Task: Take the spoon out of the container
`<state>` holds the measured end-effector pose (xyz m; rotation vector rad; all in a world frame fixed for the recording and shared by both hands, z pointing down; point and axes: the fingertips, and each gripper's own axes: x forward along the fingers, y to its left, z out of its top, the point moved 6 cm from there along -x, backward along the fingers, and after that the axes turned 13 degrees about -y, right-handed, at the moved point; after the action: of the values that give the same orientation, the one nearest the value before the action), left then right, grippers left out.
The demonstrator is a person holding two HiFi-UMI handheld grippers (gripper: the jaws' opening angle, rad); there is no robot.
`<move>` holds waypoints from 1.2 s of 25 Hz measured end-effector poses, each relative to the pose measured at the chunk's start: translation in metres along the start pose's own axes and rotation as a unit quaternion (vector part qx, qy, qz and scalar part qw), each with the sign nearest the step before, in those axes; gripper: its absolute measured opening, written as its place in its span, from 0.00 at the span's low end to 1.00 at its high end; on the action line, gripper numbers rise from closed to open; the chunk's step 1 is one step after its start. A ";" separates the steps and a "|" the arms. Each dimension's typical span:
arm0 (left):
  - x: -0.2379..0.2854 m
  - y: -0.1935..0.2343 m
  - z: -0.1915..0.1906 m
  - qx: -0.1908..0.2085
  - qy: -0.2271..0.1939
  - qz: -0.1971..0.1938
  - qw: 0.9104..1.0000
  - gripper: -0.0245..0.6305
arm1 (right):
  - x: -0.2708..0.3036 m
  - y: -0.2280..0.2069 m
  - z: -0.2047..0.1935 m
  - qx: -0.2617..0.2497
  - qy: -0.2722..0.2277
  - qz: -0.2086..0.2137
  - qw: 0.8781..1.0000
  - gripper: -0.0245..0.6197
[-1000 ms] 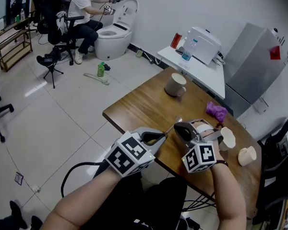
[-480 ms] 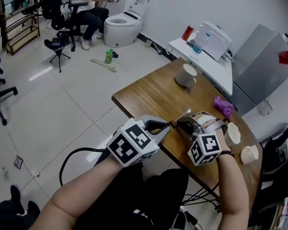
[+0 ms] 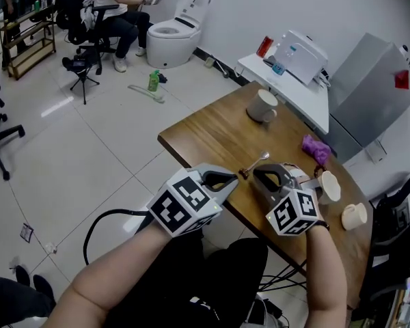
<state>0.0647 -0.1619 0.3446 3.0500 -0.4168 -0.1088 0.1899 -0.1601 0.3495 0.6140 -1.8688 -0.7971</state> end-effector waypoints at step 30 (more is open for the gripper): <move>0.049 -0.092 0.001 0.003 -0.016 -0.142 0.990 0.06 | -0.167 0.057 -0.009 0.450 -0.187 -0.297 0.821 0.04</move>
<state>0.1365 -0.0865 0.3340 3.0959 0.0177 -0.1687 0.2604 -0.0071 0.2973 1.8134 -2.4272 -0.3542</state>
